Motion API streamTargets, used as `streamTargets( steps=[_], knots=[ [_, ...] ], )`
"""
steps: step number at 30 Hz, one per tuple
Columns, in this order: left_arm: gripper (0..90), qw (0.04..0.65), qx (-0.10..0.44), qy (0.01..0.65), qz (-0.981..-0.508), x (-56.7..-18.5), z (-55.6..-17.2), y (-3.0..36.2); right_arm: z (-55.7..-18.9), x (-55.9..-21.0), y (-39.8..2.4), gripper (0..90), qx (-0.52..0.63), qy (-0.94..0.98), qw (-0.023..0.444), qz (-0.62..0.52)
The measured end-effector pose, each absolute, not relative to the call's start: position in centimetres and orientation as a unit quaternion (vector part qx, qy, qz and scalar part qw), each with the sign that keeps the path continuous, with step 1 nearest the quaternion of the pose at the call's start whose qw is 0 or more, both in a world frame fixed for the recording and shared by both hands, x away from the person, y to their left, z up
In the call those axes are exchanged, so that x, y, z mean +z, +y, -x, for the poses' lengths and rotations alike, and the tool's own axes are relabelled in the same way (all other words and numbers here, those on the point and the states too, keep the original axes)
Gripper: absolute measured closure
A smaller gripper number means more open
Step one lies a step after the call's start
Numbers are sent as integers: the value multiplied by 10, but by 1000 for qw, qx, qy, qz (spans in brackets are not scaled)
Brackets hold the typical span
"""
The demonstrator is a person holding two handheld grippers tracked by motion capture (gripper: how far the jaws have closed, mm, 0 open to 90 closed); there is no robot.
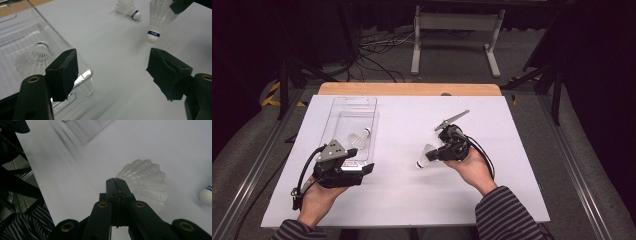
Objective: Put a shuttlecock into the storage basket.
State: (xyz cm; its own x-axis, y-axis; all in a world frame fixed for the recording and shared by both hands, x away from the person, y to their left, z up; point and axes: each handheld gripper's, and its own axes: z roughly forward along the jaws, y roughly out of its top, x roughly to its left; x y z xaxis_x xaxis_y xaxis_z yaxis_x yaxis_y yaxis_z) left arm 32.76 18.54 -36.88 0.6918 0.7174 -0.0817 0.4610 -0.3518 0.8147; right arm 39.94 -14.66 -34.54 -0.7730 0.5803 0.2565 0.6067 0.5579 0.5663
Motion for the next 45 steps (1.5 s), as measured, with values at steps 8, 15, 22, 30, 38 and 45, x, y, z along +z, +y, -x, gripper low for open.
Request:
streamTargets(
  steps=[8, 15, 22, 30, 38, 45],
  knots=[
    [275, 432, 139, 349, -820, -368, -333, 168, -400, -344, -148, 900, -330, -882, 21, 335],
    [275, 425, 131, 338, -829, -368, -338, 156, -400, -344, -147, 900, -332, -882, 22, 334],
    [291, 415, 120, 336, -837, -370, -342, 145, -400, -344, -147, 900, -331, -882, 22, 335],
    [303, 407, 103, 334, -844, -373, -349, 135, -400, -344, -146, 900, -332, -883, 23, 332],
    [303, 400, 87, 323, -853, -378, -354, 127, -400, -344, -145, 900, -333, -883, 24, 330],
    [298, 398, 74, 316, -858, -381, -359, 119, -400, -343, -143, 900, -334, -883, 26, 329]
  ],
)
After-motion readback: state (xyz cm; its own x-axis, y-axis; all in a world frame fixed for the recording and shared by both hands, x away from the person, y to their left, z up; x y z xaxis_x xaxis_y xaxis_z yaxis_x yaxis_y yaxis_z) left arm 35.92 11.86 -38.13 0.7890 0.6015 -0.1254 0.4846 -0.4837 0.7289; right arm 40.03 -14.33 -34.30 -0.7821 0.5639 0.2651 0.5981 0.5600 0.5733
